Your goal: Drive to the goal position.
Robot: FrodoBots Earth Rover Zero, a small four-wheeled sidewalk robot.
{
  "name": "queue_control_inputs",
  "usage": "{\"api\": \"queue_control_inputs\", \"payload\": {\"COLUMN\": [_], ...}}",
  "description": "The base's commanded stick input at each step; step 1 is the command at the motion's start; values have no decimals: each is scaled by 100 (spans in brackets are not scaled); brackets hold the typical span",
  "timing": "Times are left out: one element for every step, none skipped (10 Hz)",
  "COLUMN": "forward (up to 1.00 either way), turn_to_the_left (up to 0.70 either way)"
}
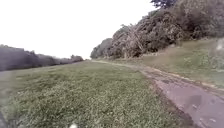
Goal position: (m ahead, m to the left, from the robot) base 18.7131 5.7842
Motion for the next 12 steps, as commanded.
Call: {"api": "queue_control_inputs", "payload": {"forward": [4,4,4,4,4,4,4,4,4,4,4,4], "turn_to_the_left": [0,0,0,0,0,0,0,0,0,0,0,0]}}
